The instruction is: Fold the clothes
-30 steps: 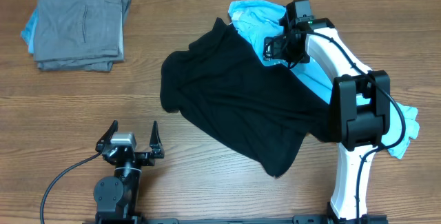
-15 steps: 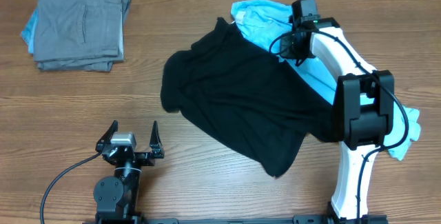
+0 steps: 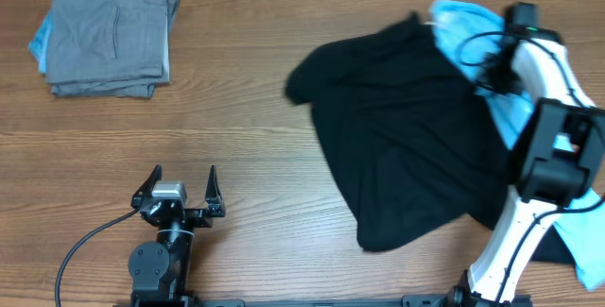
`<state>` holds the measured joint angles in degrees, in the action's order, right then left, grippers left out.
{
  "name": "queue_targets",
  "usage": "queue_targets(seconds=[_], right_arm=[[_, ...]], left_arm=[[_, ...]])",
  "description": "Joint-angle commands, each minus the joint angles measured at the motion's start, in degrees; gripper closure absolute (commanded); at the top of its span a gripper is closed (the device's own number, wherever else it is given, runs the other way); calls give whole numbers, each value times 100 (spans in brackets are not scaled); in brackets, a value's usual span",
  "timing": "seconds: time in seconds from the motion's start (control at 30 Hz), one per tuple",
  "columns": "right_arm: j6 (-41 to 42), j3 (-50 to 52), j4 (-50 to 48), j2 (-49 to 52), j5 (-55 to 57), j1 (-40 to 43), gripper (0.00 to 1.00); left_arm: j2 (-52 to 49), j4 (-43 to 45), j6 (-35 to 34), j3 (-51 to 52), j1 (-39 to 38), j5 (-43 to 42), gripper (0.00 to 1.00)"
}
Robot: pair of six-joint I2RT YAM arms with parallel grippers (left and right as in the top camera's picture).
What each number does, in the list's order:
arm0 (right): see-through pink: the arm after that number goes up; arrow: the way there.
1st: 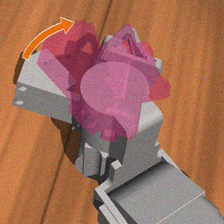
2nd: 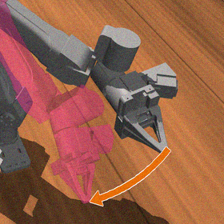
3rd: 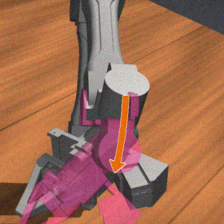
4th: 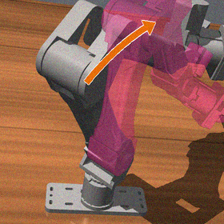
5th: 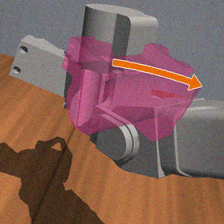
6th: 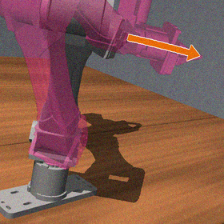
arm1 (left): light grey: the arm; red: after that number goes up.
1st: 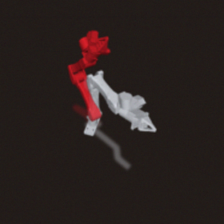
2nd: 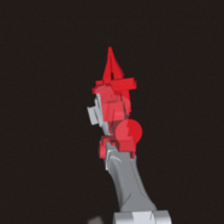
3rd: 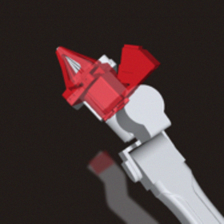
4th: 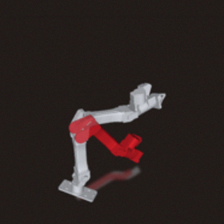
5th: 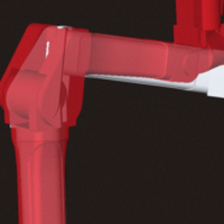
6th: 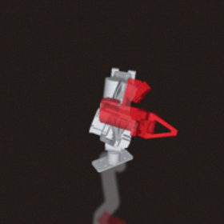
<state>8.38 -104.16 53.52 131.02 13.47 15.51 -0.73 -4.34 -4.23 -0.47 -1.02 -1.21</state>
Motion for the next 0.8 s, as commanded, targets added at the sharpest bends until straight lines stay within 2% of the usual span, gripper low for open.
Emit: queue_targets(seconds=[0.0, 0.17, 0.3, 0.33, 0.37, 0.4, 0.43, 0.5, 0.53, 0.57, 0.63, 0.67, 0.77], right_arm=[[81, 15, 197, 109, 857, 876, 96], [103, -20, 328, 101, 824, 1845, 96], [103, -269, 452, 31, 308, 2264, 96], [103, -400, 498, -24, 74, 2343, 92], [101, -518, 544, -66, -74, 2382, 73], [101, -688, 614, -127, -236, 2402, 59], [101, -866, 684, -195, -372, 2404, 55], [101, -1215, 831, -341, -614, 2378, 55], [103, -1388, 903, -422, -756, 2341, 50], [103, -1530, 957, -501, -916, 2304, 39], [105, -1797, 1043, -706, -1438, 2168, 10], [107, -1858, 1073, -787, -1648, 2111, 2], [166, -1882, 1145, -1005, -2114, 1853, 0]], left_arm=[[48, -9, 105, 20, 46, 17, 0], [48, -9, 105, 20, 46, 17, 0], [48, -9, 105, 20, 46, 17, 0], [48, -9, 105, 20, 46, 17, 0], [48, -11, 105, 20, 46, 17, 0], [48, -9, 105, 20, 46, 17, 0], [48, -9, 105, 20, 46, 17, 0], [48, -9, 105, 20, 46, 17, 0], [48, -9, 105, 20, 46, 17, 0], [48, -9, 105, 20, 46, 17, 0], [48, -9, 105, 20, 46, 17, 0], [48, -9, 105, 20, 46, 17, 0], [48, -9, 107, 20, 46, 20, 0]])
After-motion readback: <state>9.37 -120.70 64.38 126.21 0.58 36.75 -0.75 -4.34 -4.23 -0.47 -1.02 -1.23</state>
